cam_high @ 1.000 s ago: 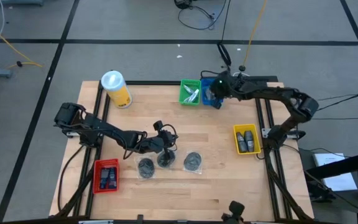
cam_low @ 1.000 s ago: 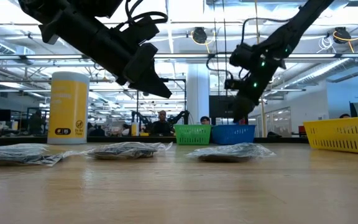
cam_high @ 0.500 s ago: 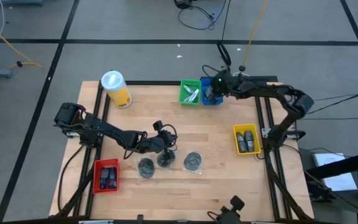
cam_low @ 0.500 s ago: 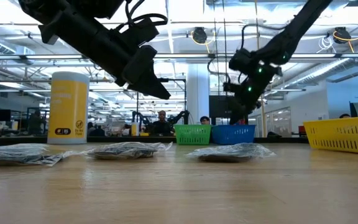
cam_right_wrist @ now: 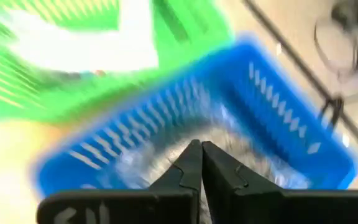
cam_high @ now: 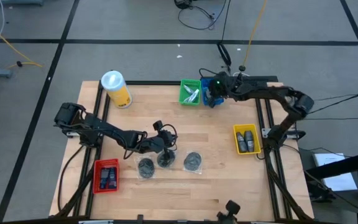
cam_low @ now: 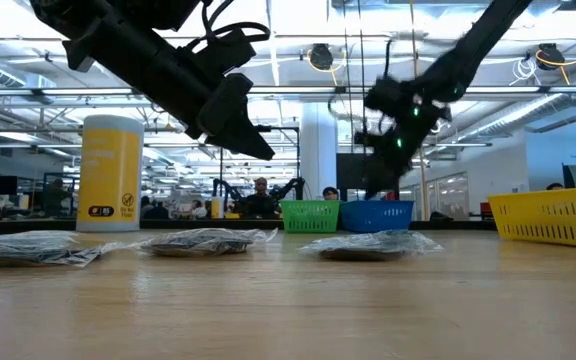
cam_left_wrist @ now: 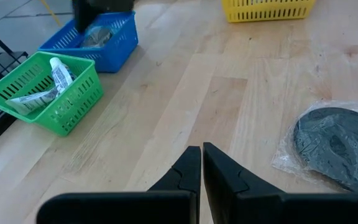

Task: Pick & Place Travel size toiletries
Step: Put the black hairbrush into the blue basket

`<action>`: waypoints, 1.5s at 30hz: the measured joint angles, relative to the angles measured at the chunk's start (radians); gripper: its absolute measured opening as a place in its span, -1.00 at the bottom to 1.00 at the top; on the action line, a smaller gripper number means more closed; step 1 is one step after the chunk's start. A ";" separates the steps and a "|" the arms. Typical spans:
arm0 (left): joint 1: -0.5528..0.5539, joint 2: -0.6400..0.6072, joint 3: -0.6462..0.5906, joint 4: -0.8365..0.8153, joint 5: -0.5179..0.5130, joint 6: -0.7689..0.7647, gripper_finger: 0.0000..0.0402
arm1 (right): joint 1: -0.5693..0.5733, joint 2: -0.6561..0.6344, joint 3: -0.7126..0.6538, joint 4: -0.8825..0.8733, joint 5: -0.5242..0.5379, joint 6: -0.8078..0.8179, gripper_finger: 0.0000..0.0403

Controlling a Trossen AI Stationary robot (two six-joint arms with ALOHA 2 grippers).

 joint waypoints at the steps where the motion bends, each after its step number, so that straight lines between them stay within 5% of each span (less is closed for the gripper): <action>1: 0.000 0.000 0.000 -0.001 0.000 0.000 -0.90 | 0.017 -0.032 0.000 -0.008 0.000 0.001 -0.99; 6: -0.009 0.000 0.000 -0.007 0.000 0.000 -0.90 | 0.168 -0.207 -0.027 -0.014 -0.003 0.027 -1.00; 13: -0.039 0.000 0.000 -0.007 0.020 -0.001 -0.90 | 0.551 -0.338 -0.208 0.118 0.051 0.007 -1.00; 24: -0.054 0.093 0.000 0.210 0.402 0.035 -0.91 | 1.036 -0.224 -0.489 0.510 0.130 0.184 -0.78; 33: -0.058 0.213 0.000 0.315 0.547 0.032 -0.91 | 1.173 -0.045 -0.491 0.585 0.124 0.165 -0.19; 40: -0.063 0.273 0.005 0.309 0.542 -0.037 -0.91 | 1.176 0.059 -0.460 0.686 0.140 0.005 0.21; 45: -0.061 0.312 0.039 0.308 0.461 -0.053 -0.91 | 1.181 0.138 -0.395 0.711 0.291 -0.179 0.31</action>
